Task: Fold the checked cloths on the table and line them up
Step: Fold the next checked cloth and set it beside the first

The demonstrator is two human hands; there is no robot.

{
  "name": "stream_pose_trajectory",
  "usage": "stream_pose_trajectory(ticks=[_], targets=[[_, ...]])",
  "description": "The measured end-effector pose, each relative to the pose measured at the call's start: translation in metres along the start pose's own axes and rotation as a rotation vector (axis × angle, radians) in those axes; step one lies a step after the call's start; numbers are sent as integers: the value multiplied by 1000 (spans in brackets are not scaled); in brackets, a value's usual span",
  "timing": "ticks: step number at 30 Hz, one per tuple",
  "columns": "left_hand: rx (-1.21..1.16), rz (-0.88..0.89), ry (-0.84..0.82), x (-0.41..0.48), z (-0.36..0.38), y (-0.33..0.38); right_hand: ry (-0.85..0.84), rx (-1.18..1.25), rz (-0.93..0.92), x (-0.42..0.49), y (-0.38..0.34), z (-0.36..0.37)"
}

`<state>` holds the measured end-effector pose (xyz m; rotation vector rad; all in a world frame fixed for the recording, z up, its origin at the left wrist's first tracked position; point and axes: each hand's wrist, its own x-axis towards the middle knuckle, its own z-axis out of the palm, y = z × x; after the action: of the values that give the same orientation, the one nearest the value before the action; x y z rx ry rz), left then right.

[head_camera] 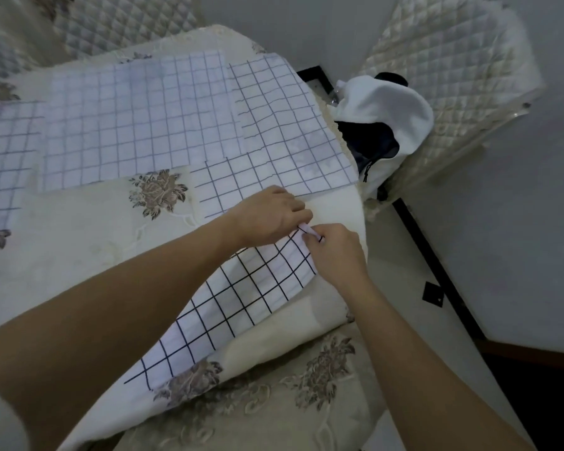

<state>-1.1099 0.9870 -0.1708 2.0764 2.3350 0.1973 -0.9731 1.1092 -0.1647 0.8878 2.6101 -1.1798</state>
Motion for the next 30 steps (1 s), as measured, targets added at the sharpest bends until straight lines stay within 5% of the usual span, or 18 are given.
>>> stream_pose_trajectory(ticks=[15, 30], targets=[[-35, 8, 167, -151, -55, -15, 211, -195, -331, -102, -72, 66], [-229, -195, 166, -322, -5, 9, 113, -349, -555, -179, -74, 204]])
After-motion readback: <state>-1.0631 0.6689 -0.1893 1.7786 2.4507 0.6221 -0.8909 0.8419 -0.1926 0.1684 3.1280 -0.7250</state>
